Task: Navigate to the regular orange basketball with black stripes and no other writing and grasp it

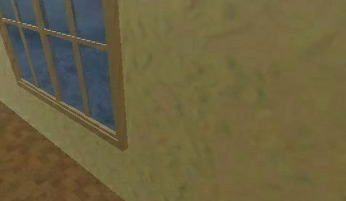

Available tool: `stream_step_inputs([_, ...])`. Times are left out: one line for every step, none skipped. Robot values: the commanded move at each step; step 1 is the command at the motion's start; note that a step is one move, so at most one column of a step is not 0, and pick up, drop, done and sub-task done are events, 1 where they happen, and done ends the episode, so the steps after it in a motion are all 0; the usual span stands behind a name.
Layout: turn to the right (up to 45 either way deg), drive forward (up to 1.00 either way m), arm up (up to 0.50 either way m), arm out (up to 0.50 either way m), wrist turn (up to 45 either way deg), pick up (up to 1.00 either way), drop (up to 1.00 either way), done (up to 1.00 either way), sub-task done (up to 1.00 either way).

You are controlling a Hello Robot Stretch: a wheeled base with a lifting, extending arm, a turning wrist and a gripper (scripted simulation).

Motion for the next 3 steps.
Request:
stream_step_inputs([0.0, 0.0, 0.0, 0.0, 45.0, 0.0, 0.0, 0.0, 0.0])
stream_step_inputs([0.0, 0.0, 0.0, 0.0, 45.0, 0.0, 0.0, 0.0, 0.0])
stream_step_inputs([0.0, 0.0, 0.0, 0.0, 18.0, 0.0, 0.0, 0.0, 0.0])
